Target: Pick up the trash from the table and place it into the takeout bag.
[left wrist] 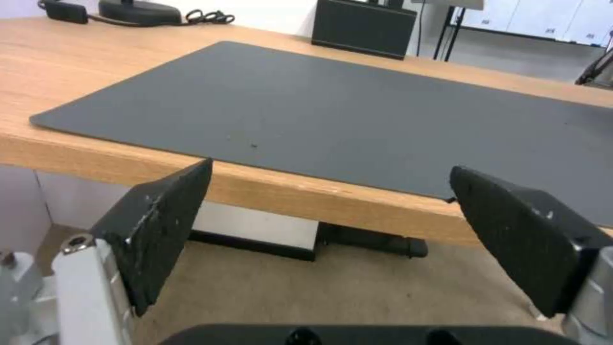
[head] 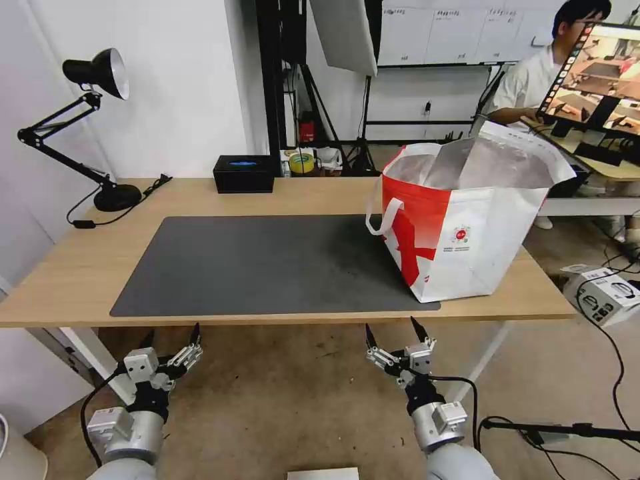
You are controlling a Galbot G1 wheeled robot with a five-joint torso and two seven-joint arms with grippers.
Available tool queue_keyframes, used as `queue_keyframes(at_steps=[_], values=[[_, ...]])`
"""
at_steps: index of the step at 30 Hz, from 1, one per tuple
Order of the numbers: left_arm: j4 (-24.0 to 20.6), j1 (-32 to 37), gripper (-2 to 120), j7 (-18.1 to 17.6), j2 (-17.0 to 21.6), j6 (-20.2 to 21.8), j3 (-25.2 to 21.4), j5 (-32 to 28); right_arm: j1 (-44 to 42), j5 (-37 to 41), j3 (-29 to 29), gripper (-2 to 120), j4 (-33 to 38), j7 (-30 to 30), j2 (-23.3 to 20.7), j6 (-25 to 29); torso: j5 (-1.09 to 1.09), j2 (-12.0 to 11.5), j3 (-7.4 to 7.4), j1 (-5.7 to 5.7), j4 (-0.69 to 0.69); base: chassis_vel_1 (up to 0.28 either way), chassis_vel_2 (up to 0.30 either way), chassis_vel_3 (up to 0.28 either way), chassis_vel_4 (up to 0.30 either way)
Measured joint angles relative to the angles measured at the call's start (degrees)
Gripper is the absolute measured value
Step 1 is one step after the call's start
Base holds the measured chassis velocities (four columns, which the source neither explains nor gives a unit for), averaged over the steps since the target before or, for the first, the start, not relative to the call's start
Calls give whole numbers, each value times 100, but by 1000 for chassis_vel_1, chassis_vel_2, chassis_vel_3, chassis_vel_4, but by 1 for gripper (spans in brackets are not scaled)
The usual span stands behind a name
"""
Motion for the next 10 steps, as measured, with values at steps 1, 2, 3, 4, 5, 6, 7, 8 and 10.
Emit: queue_keyframes(at_steps=[1, 2, 3, 4, 5, 6, 7, 8, 10], values=[[0, -2, 100, 0, 1, 1, 1, -1, 0, 0, 1, 100, 1, 0, 0, 0, 0, 0, 0, 0, 0, 0, 0, 0, 0], [0, -2, 100, 0, 1, 1, 1, -1, 0, 0, 1, 100, 1, 0, 0, 0, 0, 0, 0, 0, 0, 0, 0, 0, 0], [1, -4, 100, 0, 2, 2, 2, -2, 0, 0, 2, 100, 1, 1, 0, -1, 0, 0, 0, 0, 0, 0, 0, 0, 0], [1, -6, 100, 0, 4, 3, 3, -3, 0, -1, 1, 100, 1, 2, 0, -1, 0, 0, 0, 0, 0, 0, 0, 0, 0], [1, -6, 100, 0, 4, 3, 3, -3, 0, -1, 1, 100, 1, 2, 0, -1, 0, 0, 0, 0, 0, 0, 0, 0, 0], [1, -7, 100, 0, 5, 4, 3, -4, 0, -1, 2, 100, 2, 2, 0, -2, 0, 0, 0, 0, 0, 0, 0, 0, 0], [2, -8, 100, 0, 5, 5, 4, -5, 0, -1, 2, 100, 2, 3, 0, -2, 0, 0, 0, 0, 0, 0, 0, 0, 0], [2, -8, 100, 0, 5, 5, 4, -5, 0, -1, 2, 100, 2, 3, 0, -2, 0, 0, 0, 0, 0, 0, 0, 0, 0], [2, -10, 100, 0, 6, 6, 5, -6, 0, -1, 2, 100, 2, 3, 0, -3, 0, 0, 0, 0, 0, 0, 0, 0, 0]])
